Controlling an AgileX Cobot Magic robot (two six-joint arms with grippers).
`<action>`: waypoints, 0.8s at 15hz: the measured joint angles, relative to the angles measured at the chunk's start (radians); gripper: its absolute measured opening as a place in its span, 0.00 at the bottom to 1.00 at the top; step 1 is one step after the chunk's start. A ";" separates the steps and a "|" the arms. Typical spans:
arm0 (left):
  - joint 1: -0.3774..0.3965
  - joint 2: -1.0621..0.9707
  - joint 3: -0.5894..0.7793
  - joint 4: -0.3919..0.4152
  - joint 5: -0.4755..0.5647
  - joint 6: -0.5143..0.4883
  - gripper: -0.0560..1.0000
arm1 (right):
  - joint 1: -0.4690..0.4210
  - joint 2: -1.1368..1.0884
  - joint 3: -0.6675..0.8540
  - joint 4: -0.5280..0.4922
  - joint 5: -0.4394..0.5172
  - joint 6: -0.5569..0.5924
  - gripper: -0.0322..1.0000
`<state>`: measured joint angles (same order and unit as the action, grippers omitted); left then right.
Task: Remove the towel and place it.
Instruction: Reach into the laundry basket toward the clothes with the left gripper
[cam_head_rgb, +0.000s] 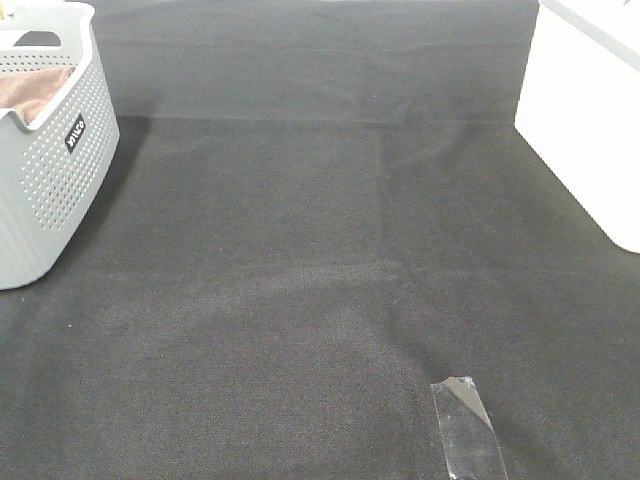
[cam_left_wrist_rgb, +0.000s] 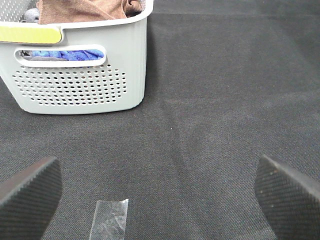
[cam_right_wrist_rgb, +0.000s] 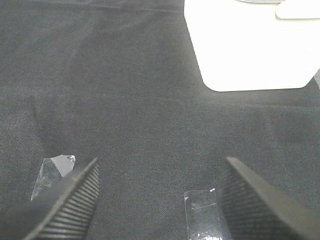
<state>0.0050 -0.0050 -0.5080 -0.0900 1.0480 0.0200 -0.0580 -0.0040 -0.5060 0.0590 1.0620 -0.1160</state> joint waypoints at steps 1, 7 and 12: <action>0.000 0.000 0.000 0.001 0.000 0.001 0.99 | 0.000 0.000 0.000 0.000 0.000 0.000 0.68; 0.000 0.605 -0.507 0.090 0.080 0.583 0.99 | 0.000 0.000 0.000 0.000 0.000 0.000 0.68; 0.000 1.349 -0.992 0.236 0.155 0.850 0.99 | 0.000 0.000 0.000 0.000 0.000 0.000 0.68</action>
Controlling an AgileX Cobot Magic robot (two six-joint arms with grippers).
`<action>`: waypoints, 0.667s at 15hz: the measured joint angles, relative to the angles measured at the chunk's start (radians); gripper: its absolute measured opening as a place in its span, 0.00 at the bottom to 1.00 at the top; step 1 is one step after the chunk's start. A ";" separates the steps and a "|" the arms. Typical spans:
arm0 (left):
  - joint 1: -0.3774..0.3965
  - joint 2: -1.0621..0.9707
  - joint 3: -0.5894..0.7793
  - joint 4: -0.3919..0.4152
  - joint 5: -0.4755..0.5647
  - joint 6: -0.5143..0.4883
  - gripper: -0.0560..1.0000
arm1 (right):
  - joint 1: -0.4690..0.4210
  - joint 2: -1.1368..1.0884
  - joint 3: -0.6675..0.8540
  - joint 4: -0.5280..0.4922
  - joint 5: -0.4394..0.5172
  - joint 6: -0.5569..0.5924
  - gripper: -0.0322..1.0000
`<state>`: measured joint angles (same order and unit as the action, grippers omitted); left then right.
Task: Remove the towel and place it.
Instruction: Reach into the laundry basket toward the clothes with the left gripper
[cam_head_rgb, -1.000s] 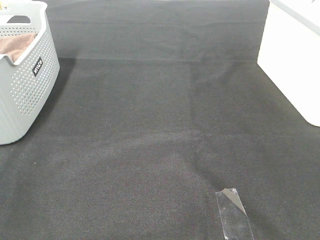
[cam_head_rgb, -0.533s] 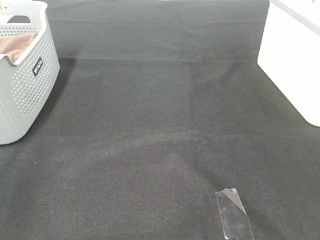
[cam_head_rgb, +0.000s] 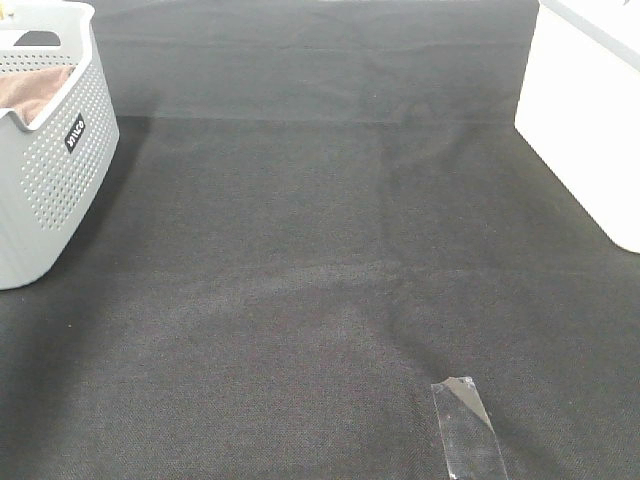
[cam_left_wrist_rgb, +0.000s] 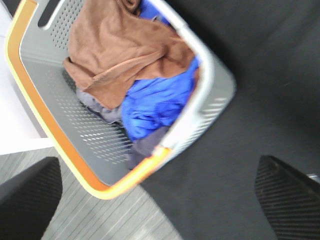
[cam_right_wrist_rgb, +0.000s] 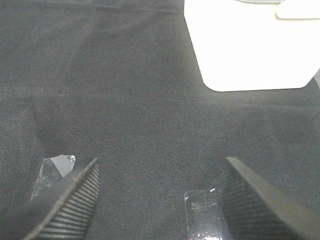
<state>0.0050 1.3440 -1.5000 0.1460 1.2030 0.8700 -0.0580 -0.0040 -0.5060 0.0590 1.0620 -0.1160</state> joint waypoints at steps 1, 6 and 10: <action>0.001 0.091 -0.046 0.058 -0.001 0.017 0.99 | 0.000 0.000 0.000 0.000 0.000 0.000 0.68; 0.091 0.500 -0.261 0.176 -0.113 0.128 0.99 | 0.000 0.000 0.000 0.000 0.000 0.000 0.68; 0.116 0.758 -0.415 0.180 -0.162 0.240 0.99 | 0.000 0.000 0.000 0.000 0.000 0.000 0.68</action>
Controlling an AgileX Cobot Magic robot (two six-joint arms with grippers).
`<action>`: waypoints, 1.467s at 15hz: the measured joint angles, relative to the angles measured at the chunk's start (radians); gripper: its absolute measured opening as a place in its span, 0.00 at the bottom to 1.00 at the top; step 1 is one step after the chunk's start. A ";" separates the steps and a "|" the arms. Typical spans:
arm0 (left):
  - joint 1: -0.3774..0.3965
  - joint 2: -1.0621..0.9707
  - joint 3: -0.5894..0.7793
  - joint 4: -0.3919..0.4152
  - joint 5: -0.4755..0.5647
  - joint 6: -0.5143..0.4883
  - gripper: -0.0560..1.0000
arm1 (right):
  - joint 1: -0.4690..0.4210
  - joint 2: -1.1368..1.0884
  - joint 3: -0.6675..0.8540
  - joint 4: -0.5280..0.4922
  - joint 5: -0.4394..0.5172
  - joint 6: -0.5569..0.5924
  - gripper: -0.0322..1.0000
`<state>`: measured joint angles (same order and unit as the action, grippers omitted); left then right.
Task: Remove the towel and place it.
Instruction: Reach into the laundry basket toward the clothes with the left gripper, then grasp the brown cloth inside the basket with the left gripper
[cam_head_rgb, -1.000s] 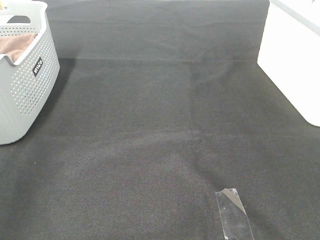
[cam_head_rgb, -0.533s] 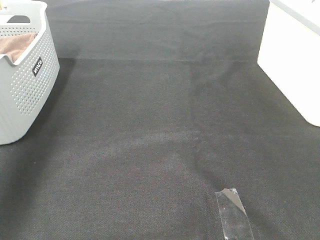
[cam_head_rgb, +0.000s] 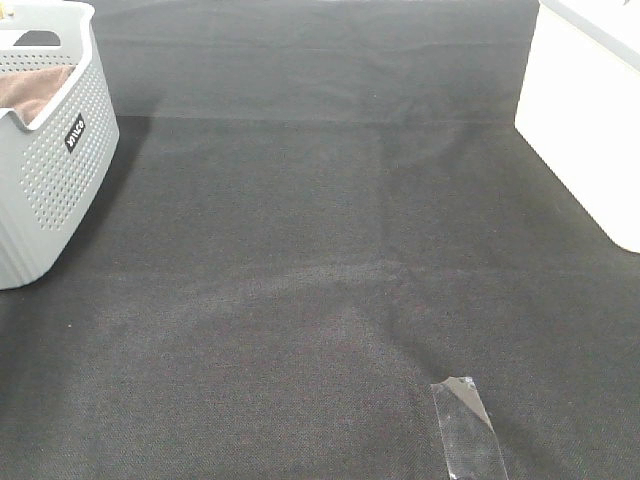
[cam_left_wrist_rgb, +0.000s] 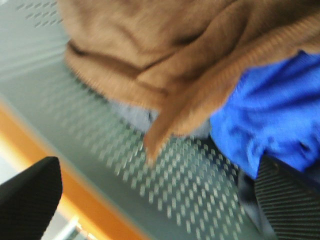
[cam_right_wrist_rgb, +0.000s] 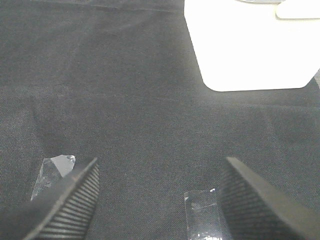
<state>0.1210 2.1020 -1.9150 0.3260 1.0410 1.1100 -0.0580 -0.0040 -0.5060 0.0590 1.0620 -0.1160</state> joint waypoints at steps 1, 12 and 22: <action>0.000 0.046 -0.016 0.000 -0.004 0.019 0.99 | 0.000 0.000 0.000 0.000 0.000 0.000 0.68; 0.000 0.102 -0.052 0.010 0.087 -0.012 0.05 | 0.000 0.000 0.000 0.000 0.000 0.000 0.68; -0.135 -0.192 -0.052 0.055 0.120 -0.459 0.05 | 0.000 0.000 0.000 0.000 0.000 0.000 0.68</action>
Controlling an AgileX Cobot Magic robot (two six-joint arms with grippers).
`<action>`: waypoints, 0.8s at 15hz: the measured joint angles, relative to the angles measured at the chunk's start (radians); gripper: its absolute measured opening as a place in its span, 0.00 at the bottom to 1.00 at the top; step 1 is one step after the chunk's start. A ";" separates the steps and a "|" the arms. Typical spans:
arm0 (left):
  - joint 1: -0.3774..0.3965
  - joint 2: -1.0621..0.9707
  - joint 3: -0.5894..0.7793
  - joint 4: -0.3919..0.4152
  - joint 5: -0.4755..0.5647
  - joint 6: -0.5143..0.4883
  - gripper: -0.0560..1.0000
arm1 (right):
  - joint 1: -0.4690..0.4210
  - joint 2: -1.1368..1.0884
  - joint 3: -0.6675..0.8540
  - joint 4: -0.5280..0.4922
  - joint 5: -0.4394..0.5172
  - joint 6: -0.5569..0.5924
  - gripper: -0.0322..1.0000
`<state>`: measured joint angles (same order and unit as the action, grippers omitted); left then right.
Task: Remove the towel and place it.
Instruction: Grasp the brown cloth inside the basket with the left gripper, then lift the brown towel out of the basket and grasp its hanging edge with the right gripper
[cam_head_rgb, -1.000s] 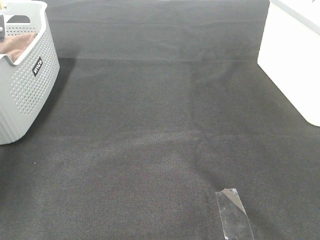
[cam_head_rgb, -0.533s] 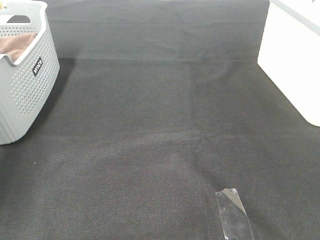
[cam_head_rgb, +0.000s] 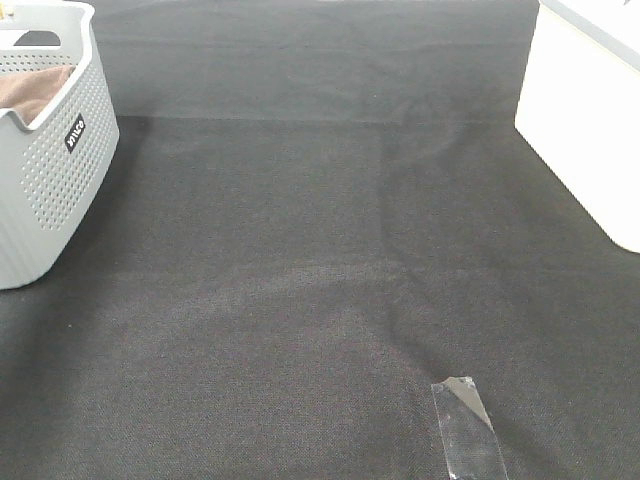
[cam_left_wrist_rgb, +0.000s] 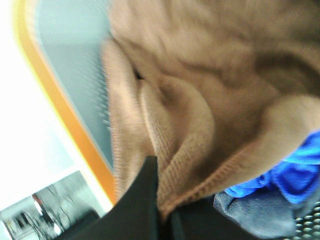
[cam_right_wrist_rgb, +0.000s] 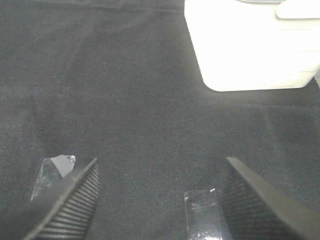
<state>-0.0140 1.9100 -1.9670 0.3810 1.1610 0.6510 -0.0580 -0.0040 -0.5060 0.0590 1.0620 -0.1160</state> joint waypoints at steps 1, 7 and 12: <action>0.000 0.000 0.000 0.000 0.000 0.000 0.05 | 0.000 0.000 0.000 0.000 0.000 0.000 0.68; -0.273 -0.272 0.000 0.007 -0.105 -0.162 0.05 | 0.000 0.000 -0.002 0.006 -0.008 0.000 0.68; -0.577 -0.351 0.000 0.007 -0.202 -0.173 0.05 | 0.000 0.204 -0.012 0.386 -0.239 -0.356 0.68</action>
<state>-0.5910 1.5590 -1.9670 0.3880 0.9590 0.4780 -0.0580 0.2000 -0.5180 0.4450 0.8230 -0.4720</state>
